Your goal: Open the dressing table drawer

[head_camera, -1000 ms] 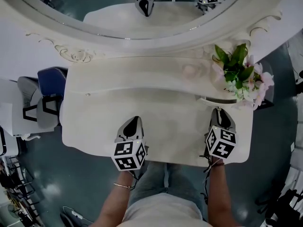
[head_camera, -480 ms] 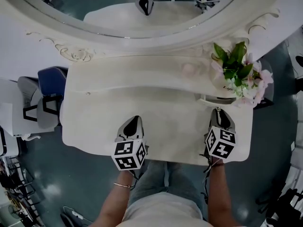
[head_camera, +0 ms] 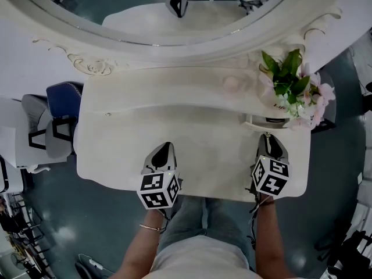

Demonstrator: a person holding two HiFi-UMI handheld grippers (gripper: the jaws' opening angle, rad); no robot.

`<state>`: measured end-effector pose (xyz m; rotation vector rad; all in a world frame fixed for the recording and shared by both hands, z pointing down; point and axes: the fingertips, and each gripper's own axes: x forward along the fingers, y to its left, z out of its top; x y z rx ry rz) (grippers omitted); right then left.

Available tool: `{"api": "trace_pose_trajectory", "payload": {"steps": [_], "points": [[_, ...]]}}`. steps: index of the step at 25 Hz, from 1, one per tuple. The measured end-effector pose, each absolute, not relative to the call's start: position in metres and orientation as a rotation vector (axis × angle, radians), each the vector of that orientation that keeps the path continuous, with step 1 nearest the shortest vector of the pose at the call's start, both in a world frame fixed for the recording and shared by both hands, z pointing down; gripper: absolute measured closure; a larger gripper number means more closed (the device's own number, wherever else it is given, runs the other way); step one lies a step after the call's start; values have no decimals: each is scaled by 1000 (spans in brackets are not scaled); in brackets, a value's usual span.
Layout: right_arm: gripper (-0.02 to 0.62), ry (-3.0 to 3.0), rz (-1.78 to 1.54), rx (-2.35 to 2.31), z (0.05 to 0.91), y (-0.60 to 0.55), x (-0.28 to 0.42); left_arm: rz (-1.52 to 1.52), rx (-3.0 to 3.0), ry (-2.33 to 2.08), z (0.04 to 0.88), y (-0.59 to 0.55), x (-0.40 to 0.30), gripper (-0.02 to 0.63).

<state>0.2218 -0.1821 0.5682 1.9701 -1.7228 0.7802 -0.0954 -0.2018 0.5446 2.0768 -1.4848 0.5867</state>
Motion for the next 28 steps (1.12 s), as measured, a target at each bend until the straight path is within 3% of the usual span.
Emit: {"api": "trace_pose_trajectory", "payload": {"steps": [28], "points": [[492,-1734,815,1958,568,-168,216,598,2084,-1479,544,-197,-91,586]]}}
